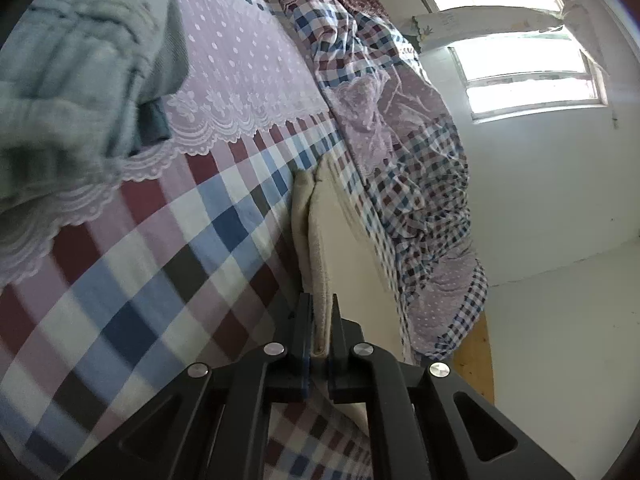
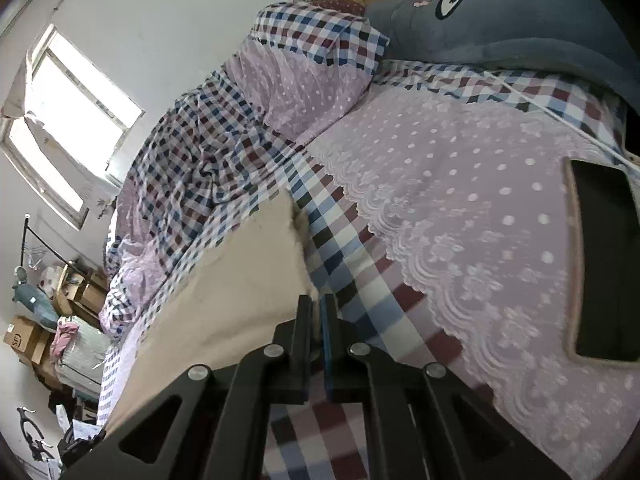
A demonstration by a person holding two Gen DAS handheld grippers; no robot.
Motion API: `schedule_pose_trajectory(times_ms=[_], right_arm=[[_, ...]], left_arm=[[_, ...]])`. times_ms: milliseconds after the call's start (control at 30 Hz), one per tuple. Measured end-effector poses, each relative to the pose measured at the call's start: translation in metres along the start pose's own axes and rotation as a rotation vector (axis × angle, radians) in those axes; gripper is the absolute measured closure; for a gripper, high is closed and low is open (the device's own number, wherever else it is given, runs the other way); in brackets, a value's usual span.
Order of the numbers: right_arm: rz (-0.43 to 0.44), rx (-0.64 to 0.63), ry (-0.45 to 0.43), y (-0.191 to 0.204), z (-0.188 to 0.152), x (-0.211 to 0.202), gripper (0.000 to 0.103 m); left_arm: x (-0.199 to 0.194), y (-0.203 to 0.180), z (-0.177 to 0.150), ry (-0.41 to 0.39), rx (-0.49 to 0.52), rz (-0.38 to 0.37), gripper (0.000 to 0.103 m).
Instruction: Fold clothes
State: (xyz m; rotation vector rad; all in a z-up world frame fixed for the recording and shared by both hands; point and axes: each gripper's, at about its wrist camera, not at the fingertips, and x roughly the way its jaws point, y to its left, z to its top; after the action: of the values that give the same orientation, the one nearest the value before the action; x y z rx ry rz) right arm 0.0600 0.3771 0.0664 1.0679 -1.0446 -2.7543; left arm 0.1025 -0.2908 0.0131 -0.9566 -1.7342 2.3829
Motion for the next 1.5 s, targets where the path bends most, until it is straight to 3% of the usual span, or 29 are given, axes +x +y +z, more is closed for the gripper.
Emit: schedule_pose_trajectory(times_ms=[300, 467, 600, 700, 767, 800, 900, 1067, 1100, 1133, 1233, 1367, 1500], right_arm=[[-0.021, 0.027, -0.005, -0.029, -0.02, -0.072, 0.101], [-0.051, 0.055, 0.074, -0.044, -0.027, -0.077, 0.1], [-0.226, 0.006, 0.046, -0.039, -0.032, -0.089, 0.097], [-0.296, -0.028, 0.016, -0.032, -0.038, -0.101, 0.095], [-0.287, -0.089, -0.007, -0.016, -0.048, -0.108, 0.093], [-0.281, -0.121, -0.018, -0.008, -0.053, -0.111, 0.087], [-0.225, -0.29, -0.049, 0.036, -0.082, -0.112, 0.059], [-0.081, -0.72, -0.017, 0.143, -0.168, -0.089, 0.057], [-0.031, -0.819, -0.002, 0.165, -0.19, -0.084, 0.056], [0.008, -0.909, 0.012, 0.183, -0.211, -0.08, 0.054], [0.108, -1.191, 0.002, 0.229, -0.281, -0.073, 0.048], [0.223, -1.461, -0.022, 0.269, -0.361, -0.066, 0.037], [0.242, -1.67, -0.116, 0.282, -0.416, -0.052, 0.034]], left_arm=[[-0.071, 0.02, -0.07, 0.02, 0.0, -0.002, 0.1], [-0.078, 0.045, -0.103, 0.067, -0.018, 0.034, 0.099], [-0.073, 0.05, -0.106, 0.078, 0.022, 0.086, 0.099], [-0.071, 0.049, -0.11, 0.093, 0.077, 0.113, 0.099], [-0.07, 0.055, -0.11, 0.118, 0.068, 0.103, 0.098], [-0.069, 0.058, -0.109, 0.132, 0.056, 0.091, 0.097], [-0.068, 0.062, -0.106, 0.155, 0.028, 0.051, 0.083], [-0.072, 0.059, -0.103, 0.149, 0.032, -0.024, 0.08], [-0.073, 0.058, -0.102, 0.149, 0.034, -0.04, 0.082], [-0.074, 0.057, -0.101, 0.148, 0.036, -0.057, 0.091], [-0.071, 0.054, -0.098, 0.157, 0.044, -0.08, 0.095], [-0.073, 0.052, -0.096, 0.176, 0.055, -0.11, 0.097], [-0.074, 0.055, -0.091, 0.193, 0.024, -0.158, 0.097]])
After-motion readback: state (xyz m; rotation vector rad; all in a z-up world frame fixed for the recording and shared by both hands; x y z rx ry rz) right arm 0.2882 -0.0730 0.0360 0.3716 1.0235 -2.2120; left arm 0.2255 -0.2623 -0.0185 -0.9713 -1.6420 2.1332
